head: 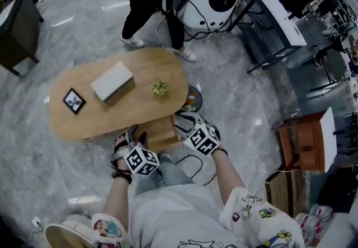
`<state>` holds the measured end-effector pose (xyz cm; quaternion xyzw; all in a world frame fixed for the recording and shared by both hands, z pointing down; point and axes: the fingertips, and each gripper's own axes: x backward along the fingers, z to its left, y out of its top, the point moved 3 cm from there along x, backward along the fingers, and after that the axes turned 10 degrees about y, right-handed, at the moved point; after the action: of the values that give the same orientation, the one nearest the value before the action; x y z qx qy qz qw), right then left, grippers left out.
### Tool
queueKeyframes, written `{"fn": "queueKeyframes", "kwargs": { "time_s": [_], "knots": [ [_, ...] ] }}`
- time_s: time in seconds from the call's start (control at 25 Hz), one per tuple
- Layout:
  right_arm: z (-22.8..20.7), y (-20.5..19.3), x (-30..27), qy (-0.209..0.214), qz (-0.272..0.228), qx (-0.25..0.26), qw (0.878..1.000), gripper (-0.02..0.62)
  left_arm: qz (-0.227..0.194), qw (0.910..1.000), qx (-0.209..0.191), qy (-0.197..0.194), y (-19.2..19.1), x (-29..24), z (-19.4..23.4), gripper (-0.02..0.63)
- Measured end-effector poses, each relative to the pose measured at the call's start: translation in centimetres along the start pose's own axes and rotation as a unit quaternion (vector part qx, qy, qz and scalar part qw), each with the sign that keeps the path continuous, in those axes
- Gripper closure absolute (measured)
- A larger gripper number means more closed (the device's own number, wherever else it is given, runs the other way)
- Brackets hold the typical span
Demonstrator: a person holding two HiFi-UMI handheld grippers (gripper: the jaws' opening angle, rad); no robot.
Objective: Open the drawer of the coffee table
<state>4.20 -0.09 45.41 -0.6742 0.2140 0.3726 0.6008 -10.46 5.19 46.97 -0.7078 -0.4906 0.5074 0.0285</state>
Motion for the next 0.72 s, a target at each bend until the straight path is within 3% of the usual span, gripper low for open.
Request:
{"fn": "queueKeyframes", "kwargs": {
  "time_s": [0.2, 0.32, 0.52, 0.72],
  "knots": [
    [0.6, 5.2, 5.1, -0.014, -0.078, 0.006, 0.997, 0.442, -0.031, 0.9948, 0.088, 0.043, 2.8, 4.7, 3.6, 0.430],
    [1.0, 7.9, 8.2, -0.012, -0.136, -0.001, 0.991, 0.442, -0.056, 0.9855, 0.147, 0.064, 4.8, 7.5, 5.4, 0.433],
    [1.8, 11.2, 11.4, -0.005, -0.233, -0.041, 0.972, 0.442, -0.094, 0.9537, 0.277, 0.069, 6.2, 11.4, 7.8, 0.440],
    [2.5, 12.7, 13.0, 0.013, -0.310, -0.103, 0.945, 0.461, -0.120, 0.9258, 0.353, 0.060, 5.6, 14.2, 8.8, 0.457]
  ]
}}
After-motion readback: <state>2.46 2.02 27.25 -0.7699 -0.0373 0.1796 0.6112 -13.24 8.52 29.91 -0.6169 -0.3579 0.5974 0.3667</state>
